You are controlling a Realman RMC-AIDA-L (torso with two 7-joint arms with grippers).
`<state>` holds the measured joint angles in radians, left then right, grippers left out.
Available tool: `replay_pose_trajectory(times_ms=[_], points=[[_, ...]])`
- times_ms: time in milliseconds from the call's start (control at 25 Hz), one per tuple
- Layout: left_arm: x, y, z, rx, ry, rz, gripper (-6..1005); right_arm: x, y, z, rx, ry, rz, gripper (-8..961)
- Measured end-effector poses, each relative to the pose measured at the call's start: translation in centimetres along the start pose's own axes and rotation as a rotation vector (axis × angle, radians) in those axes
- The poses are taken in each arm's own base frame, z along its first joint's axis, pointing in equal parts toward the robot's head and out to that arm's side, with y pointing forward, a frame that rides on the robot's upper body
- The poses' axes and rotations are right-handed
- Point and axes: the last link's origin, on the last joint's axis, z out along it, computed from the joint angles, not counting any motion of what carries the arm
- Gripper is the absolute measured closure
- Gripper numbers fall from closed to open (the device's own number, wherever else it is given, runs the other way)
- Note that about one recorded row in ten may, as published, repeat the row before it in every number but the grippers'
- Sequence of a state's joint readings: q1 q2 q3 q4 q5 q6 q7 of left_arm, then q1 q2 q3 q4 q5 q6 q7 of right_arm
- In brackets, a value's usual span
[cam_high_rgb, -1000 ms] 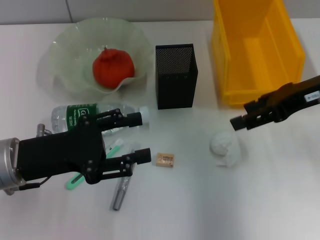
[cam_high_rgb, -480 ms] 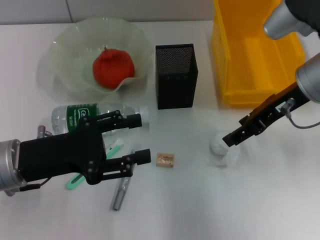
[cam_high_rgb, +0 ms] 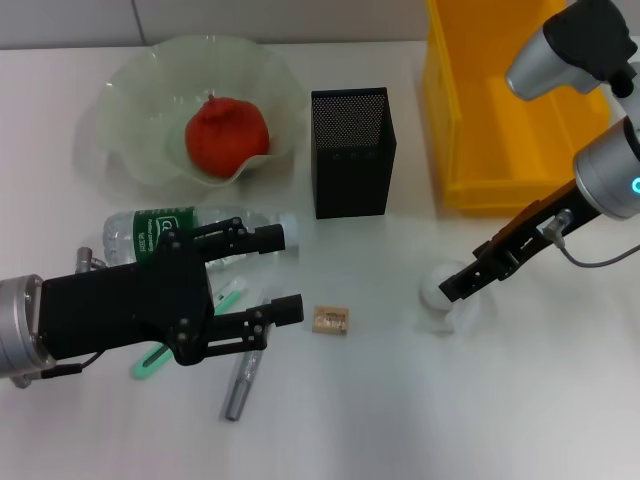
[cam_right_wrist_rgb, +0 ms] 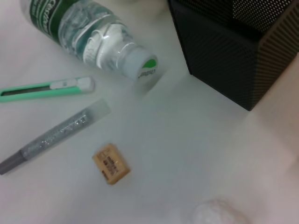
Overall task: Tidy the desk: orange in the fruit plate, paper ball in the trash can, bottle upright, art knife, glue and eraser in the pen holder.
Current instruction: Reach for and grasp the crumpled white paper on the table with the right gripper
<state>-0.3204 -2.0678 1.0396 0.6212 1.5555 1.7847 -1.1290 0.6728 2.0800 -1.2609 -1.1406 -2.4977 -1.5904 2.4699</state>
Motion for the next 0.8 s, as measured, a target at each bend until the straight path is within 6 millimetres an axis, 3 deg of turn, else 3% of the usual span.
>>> replay_pose_trajectory(times_ms=[800], points=[[-0.2, 0.0, 0.0, 0.007, -0.001, -0.009, 271, -0.1, 0.0, 1.9, -0.002, 0.029, -0.004, 265]])
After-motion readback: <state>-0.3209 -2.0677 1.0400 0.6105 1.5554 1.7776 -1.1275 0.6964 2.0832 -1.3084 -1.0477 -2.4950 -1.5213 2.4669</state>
